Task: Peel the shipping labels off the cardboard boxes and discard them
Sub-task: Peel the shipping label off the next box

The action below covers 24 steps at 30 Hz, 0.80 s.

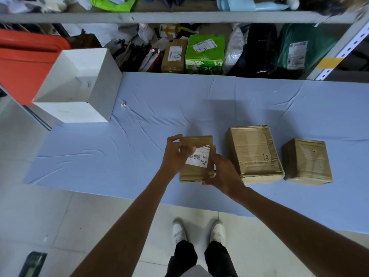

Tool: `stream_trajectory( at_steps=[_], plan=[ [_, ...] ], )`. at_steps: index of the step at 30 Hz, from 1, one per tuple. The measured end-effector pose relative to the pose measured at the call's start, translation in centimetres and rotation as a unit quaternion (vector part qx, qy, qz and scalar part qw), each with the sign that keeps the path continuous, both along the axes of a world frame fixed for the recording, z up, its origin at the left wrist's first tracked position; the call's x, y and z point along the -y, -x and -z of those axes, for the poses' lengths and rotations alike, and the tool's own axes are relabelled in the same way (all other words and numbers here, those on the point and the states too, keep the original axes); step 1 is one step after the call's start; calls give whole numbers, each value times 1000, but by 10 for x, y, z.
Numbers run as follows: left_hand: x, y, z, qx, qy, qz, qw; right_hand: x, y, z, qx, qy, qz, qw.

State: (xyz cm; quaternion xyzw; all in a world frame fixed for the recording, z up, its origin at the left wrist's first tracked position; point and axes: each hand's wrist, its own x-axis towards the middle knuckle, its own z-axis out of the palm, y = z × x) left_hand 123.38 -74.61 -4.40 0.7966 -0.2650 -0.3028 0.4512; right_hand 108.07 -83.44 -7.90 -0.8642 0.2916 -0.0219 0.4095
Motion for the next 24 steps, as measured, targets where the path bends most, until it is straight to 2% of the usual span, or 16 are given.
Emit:
stream_trajectory(
  at_steps=[24],
  plan=[
    [-1, 5, -12, -57, 28, -22, 998, -4, -1, -10, 1, 16, -2, 1000]
  ],
)
